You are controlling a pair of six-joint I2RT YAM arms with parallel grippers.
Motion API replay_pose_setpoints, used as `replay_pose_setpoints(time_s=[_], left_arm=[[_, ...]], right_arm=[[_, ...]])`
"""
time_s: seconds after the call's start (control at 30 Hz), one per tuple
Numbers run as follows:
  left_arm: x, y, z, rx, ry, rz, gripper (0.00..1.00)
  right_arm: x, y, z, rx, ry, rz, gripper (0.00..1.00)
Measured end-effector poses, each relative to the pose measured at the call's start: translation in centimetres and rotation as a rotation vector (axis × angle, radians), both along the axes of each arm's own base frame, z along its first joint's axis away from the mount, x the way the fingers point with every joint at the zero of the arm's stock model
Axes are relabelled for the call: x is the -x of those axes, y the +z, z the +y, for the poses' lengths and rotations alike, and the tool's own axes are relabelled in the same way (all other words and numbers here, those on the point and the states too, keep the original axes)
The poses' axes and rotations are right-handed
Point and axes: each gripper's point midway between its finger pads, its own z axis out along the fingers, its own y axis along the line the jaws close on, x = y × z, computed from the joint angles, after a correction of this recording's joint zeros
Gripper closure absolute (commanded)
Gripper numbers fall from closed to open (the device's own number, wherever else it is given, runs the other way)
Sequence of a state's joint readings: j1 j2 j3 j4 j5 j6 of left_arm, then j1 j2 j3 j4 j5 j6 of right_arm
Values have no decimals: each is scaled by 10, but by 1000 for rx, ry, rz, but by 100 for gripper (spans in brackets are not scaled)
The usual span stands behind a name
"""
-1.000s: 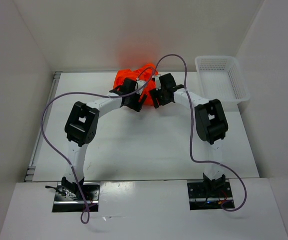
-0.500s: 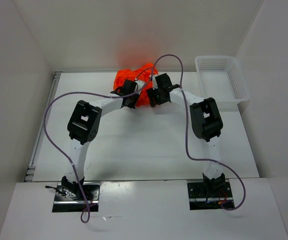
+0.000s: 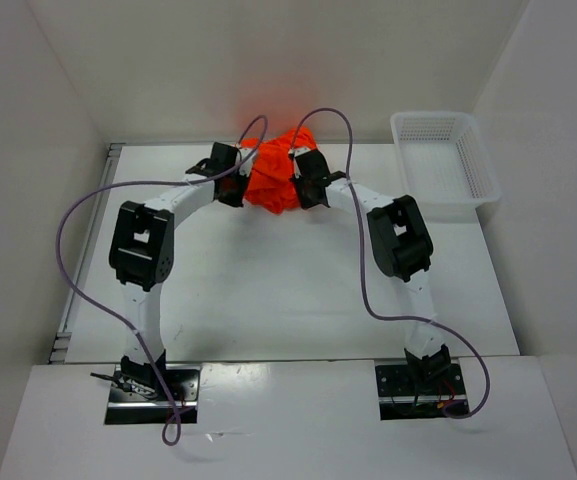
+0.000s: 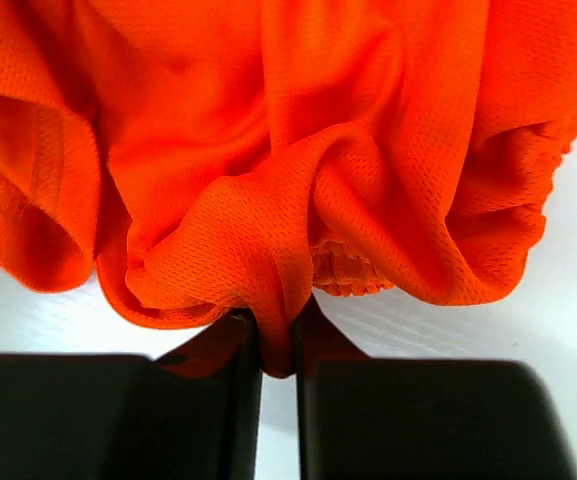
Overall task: Fold and stack the shorts
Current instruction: Flatten the shorts out
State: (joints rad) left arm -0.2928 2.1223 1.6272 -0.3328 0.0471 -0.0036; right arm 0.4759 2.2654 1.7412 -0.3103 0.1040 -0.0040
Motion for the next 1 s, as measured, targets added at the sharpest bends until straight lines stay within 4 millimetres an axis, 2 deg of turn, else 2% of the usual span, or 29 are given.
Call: replay_pose_setpoints(time_s=[0.07, 0.1, 0.17, 0.27, 0.37, 0.43, 0.53, 0.67, 0.77, 0.9, 1.0], left_arm=[[5, 13, 10, 8, 14, -5, 54], [8, 20, 10, 12, 9, -8, 38], [14, 30, -1, 30, -18, -11, 27], [29, 36, -42, 50, -111, -18, 24], [47, 30, -91, 60, -214, -20, 24], [50, 22, -112, 63, -251, -36, 24], [37, 9, -116, 57, -240, -72, 24], [20, 4, -117, 54, -243, -128, 24], [14, 2, -124, 59, -253, -150, 24], [11, 0, -134, 67, -270, -171, 29], [4, -6, -126, 53, -236, -178, 29]], right_arm=[[-2, 1, -2, 8, -3, -8, 97], [-2, 1, -2, 15, 4, -11, 98], [0, 2, -4, 31, 25, -15, 100], [11, 4, -10, 62, 62, -8, 100], [29, 9, -18, 80, 96, 10, 100], [37, 13, -20, 80, 113, 15, 100], [44, 4, -30, 93, 111, 49, 100], [46, 1, -37, 91, 108, 68, 100], [46, 1, -45, 89, 104, 76, 100], [52, 0, -57, 91, 93, 91, 100], [63, 3, -70, 104, 90, 115, 100]])
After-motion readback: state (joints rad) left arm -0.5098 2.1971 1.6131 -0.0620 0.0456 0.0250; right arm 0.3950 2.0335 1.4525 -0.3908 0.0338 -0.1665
